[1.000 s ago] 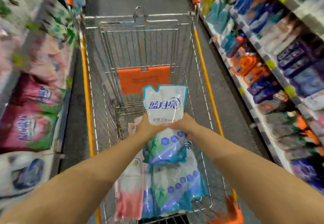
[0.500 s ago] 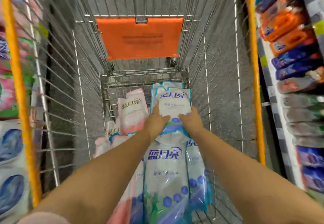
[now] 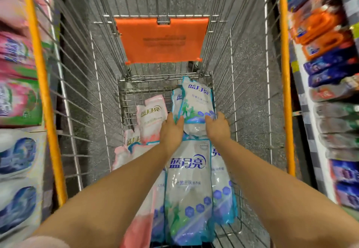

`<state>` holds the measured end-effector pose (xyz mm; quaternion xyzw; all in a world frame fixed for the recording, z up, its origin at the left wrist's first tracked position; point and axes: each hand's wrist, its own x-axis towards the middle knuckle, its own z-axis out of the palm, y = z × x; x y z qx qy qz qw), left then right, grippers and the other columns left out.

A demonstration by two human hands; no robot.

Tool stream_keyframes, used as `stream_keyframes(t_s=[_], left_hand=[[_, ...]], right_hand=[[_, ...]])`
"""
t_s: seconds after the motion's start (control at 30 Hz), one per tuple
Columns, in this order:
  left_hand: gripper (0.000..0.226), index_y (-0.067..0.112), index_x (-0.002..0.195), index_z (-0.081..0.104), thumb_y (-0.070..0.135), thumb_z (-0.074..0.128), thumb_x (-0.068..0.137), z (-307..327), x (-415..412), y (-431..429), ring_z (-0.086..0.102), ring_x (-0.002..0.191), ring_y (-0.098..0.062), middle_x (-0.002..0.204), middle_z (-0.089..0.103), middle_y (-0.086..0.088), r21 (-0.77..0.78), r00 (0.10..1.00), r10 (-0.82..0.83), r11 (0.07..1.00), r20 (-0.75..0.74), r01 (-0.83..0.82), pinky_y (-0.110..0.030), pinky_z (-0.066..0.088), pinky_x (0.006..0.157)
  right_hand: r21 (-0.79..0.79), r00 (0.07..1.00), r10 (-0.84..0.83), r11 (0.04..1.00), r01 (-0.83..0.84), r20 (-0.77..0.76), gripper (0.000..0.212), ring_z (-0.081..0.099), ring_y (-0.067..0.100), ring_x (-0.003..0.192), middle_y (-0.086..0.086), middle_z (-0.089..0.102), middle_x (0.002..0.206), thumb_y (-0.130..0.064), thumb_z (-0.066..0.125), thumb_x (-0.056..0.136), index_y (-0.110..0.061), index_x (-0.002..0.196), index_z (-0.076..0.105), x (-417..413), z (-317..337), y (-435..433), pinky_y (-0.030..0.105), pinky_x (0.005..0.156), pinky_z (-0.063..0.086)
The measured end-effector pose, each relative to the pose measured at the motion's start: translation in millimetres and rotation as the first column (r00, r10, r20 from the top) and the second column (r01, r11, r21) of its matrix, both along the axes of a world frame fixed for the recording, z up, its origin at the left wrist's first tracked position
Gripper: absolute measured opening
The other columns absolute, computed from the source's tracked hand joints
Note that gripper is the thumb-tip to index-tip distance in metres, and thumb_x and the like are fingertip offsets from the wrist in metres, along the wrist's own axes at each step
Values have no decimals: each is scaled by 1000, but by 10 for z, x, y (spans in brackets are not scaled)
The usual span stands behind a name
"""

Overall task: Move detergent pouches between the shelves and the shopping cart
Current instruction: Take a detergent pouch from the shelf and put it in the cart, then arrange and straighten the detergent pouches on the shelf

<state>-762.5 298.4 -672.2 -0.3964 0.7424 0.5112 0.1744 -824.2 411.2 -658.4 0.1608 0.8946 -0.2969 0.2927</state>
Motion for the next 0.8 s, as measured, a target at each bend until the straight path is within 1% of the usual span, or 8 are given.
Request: stream_keyframes(t_s=[0.07,0.13,0.27,0.33,0.47,0.57,0.67,0.8], left_hand=[[44,12,138,37,30,41,98,151,20,-43,50,117,-33,130,51,-20,-5,1000,-11,1000,-28,11,-31,38,87],[44,13,140,35,26,42,98,323,42,-84,50,118,-31,132,51,-17,-12,998,-9,1000,-60,8,-28,37,84],[48,14,143,32,29,41,98,583,151,-122,43,128,-29,141,44,-16,-54,993,-24,998,-112,18,-30,34,98],[48,15,143,32,30,40,98,736,233,-103,43,128,-29,141,44,-14,-68,989,-31,997,-141,22,-30,34,97],[44,15,140,39,28,41,98,1172,383,-65,47,124,-27,137,50,-10,-122,972,-18,993,-233,-11,-28,35,93],[41,13,136,44,25,42,97,1615,504,-72,50,120,-26,132,55,-10,-153,934,18,985,-357,-78,-26,36,90],[36,12,130,51,23,43,97,2110,639,-99,53,117,-26,127,58,-10,-236,890,19,961,-455,-142,-27,37,87],[29,13,120,58,22,44,96,2742,909,-18,57,106,-27,115,64,-11,-308,830,40,918,-556,-250,-27,33,77]], right_hand=[[-13,999,11,1000,-12,-37,47,46,33,123,19,47,136,-30,49,94,-6,134,45,32,98,-68,36,100,36],[-4,999,26,1000,-26,-35,49,42,34,127,19,44,139,-32,48,95,-7,137,43,86,223,-119,37,104,34],[-58,994,65,996,-70,-91,49,42,32,129,18,42,142,-29,46,97,-5,140,39,249,496,-171,32,102,33],[-84,987,80,992,-92,-140,47,44,31,127,16,45,140,-29,47,97,-6,138,42,355,670,-194,32,101,34],[-171,969,85,977,-127,-234,39,50,28,121,12,54,133,-28,46,97,-9,132,48,541,1101,-263,30,96,36],[-222,945,101,959,-175,-311,35,53,27,116,11,58,127,-26,45,97,-9,127,52,661,1538,-340,30,91,38],[-272,903,130,927,-257,-410,33,54,27,115,9,60,124,-28,46,97,-10,123,54,795,2016,-402,31,92,39],[-320,832,161,871,-373,-531,29,56,27,113,9,63,120,-25,47,95,-11,117,59,1034,2623,-362,34,94,42]])
